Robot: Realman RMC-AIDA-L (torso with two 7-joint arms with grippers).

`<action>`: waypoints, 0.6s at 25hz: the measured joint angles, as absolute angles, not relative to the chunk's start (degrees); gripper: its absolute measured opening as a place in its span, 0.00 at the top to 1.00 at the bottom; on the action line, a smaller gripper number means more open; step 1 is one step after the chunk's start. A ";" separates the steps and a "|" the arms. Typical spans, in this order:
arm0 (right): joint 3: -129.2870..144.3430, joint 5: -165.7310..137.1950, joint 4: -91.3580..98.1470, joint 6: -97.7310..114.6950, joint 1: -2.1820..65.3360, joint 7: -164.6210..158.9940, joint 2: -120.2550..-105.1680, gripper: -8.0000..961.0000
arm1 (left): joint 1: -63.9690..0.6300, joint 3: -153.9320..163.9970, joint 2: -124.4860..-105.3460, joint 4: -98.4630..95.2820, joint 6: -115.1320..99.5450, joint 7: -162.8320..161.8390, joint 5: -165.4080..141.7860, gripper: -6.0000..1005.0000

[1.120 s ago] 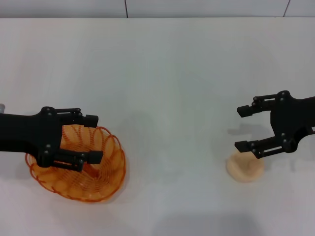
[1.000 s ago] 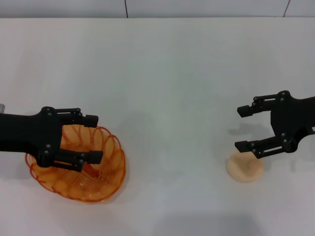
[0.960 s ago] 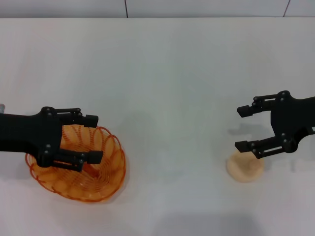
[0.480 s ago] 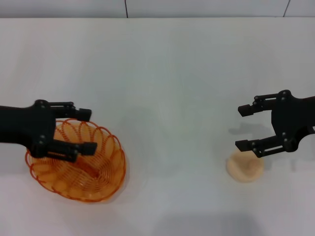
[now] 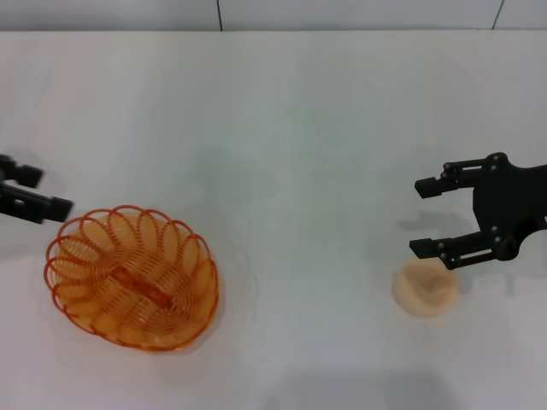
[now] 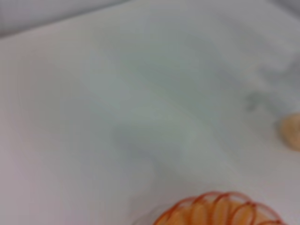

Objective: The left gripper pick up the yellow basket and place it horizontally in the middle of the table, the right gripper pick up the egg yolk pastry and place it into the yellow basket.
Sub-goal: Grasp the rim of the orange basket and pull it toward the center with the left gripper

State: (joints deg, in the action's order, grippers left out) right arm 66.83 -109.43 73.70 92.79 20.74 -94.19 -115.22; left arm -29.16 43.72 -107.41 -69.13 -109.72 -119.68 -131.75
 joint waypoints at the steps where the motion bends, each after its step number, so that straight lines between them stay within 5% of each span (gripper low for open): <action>1: 66.71 -109.41 73.73 92.78 20.74 -94.21 -115.22 0.18 | -29.63 43.75 -106.93 -69.71 -109.96 -121.85 -133.54 0.11; 7: 66.38 -109.16 73.89 92.73 20.77 -94.42 -115.22 0.18 | -32.55 44.19 -106.23 -70.30 -110.88 -128.40 -144.98 0.11; 15: 66.35 -107.82 73.71 92.47 21.29 -94.39 -115.31 0.18 | -35.42 44.21 -109.54 -66.02 -106.73 -130.13 -153.07 0.12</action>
